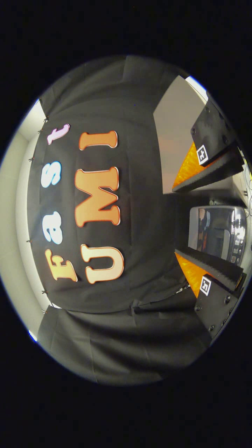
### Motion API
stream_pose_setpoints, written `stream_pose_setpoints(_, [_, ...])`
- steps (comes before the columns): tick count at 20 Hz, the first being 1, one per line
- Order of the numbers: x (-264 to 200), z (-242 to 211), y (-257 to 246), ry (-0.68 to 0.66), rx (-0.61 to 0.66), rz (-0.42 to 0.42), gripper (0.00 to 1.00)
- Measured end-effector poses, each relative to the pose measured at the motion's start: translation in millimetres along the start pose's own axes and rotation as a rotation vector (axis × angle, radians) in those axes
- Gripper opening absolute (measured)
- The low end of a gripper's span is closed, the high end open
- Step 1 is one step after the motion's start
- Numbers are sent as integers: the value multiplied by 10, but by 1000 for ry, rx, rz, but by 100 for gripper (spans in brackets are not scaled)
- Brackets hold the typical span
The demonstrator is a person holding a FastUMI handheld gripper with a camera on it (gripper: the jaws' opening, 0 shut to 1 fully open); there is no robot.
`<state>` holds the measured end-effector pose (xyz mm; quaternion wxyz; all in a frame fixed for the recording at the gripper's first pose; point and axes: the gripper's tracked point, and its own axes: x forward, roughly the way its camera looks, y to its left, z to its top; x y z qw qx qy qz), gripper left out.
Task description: Put the clothes into the washing machine and then close the washing machine lid.
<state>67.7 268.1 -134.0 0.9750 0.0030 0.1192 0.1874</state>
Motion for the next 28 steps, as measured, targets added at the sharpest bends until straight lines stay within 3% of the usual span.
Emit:
stream_pose_setpoints(8, [-1035,419,-883,-115,5,-45,99])
stream_pose_setpoints(13, [-1552,486,-1161,-162,11,-35,99])
stream_pose_setpoints(28, [-2249,266,-1721,-170,-28,-124,99])
